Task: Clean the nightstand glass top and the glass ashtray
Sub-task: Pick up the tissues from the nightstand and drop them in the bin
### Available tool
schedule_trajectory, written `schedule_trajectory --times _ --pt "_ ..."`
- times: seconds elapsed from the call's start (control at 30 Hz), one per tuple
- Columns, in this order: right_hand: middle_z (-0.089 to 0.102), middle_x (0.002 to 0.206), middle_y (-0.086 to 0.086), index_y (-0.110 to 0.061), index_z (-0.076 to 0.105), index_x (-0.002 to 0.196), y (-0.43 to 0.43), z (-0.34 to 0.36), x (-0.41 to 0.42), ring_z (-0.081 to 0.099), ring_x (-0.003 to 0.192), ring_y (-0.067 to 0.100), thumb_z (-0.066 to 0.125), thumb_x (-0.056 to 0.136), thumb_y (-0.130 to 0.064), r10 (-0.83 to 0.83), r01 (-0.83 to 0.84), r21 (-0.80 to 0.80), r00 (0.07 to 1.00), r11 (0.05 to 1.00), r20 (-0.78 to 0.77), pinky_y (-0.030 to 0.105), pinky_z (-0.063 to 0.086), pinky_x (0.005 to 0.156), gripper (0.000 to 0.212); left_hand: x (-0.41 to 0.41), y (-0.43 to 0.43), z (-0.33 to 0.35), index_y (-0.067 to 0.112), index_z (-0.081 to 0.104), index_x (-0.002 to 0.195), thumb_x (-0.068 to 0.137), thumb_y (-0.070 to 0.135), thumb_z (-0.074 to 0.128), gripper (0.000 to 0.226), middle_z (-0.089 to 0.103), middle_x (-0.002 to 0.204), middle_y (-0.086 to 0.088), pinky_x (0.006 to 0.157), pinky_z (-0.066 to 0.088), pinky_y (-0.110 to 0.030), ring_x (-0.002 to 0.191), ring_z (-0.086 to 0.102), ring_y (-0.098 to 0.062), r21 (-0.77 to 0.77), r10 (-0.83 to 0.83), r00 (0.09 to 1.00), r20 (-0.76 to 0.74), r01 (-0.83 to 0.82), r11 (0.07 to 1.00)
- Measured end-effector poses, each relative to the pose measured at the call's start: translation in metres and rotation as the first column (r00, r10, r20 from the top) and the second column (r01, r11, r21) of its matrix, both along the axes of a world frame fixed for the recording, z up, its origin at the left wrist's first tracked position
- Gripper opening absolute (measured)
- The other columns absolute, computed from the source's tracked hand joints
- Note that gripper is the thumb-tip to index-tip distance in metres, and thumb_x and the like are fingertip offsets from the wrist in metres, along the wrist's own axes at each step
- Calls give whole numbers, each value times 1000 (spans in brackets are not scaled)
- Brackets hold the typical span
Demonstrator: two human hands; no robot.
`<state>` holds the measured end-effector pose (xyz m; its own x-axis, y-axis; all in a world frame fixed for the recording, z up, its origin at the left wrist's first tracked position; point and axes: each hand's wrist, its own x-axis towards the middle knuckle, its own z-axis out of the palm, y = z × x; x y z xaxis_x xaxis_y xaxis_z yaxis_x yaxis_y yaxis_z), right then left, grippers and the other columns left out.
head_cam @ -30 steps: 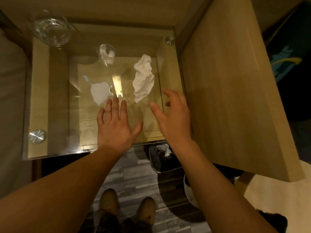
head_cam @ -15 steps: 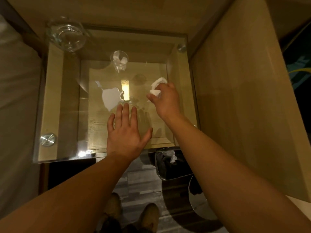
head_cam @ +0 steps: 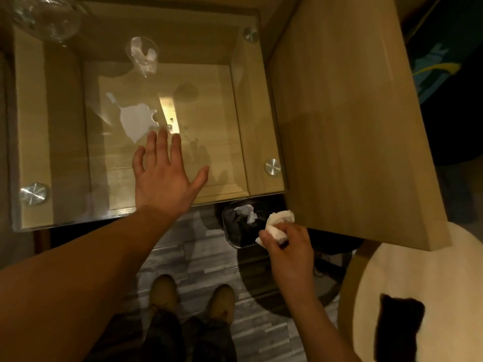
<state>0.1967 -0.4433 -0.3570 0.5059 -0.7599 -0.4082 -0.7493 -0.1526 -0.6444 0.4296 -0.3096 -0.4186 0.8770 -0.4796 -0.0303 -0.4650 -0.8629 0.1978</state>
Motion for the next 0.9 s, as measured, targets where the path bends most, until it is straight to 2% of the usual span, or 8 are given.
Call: schedule_trajectory --times 0.2,0.3,0.4,0.47,0.6,0.7,0.8,0.9 --pt "51 133 17 -4 67 123 -4 -82 -3 55 101 21 73 94 -18 -27 41 71 980 997 -197 18 40 87 33 0 0 -4 10 28 160 98 76 31 91 26 170 -21 124 13 -56 160 16 -36 -19 0 1000 19 0 1000" --pt "52 139 23 1 63 129 -9 -117 0 56 118 31 71 94 -15 -16 58 134 956 989 -291 21 39 91 39 0 1 -7 9 28 159 99 76 31 90 27 169 -22 124 13 -57 160 16 -36 -26 -2 999 35 3 1000" --pt "53 141 22 -1 59 136 -12 -122 0 58 123 36 71 95 -19 -61 107 138 951 985 -304 34 47 101 46 1 0 -7 9 29 159 99 76 31 90 27 169 -22 124 15 -58 159 18 -37 -24 -5 1000 30 5 1000" --pt "55 137 22 -3 60 136 -14 -110 1 61 119 35 72 95 -20 -98 130 102 959 986 -267 36 50 100 46 0 0 -5 9 30 159 99 75 31 90 28 169 -22 124 16 -58 159 18 -37 -20 -3 1000 24 4 1000" --pt "63 123 3 -25 66 120 -10 -47 9 65 90 5 73 94 -32 -67 67 -3 995 998 -74 6 49 71 28 0 0 -2 10 29 160 99 76 30 90 27 170 -21 124 18 -57 159 19 -36 1 -1 1000 8 1 1000" --pt "61 112 -20 -47 61 111 -5 12 44 65 95 0 73 90 -48 31 -18 -96 990 995 137 20 57 75 24 1 0 -2 11 29 160 98 77 28 91 27 170 -20 124 18 -56 159 18 -35 24 6 1000 -5 -6 1000" --pt "57 113 -25 -44 59 121 -7 52 117 60 103 -2 69 86 -61 199 -159 -173 949 972 246 12 49 78 41 1 0 0 11 28 162 97 79 25 94 25 172 -18 126 16 -56 161 15 -33 48 7 999 -38 -5 999" --pt "58 121 -18 -31 57 131 -11 64 210 58 105 -3 76 81 -57 307 -266 -175 907 948 288 9 45 78 59 0 -1 0 10 32 162 98 77 25 92 26 171 -18 126 14 -55 161 16 -33 45 8 999 -45 -6 999"
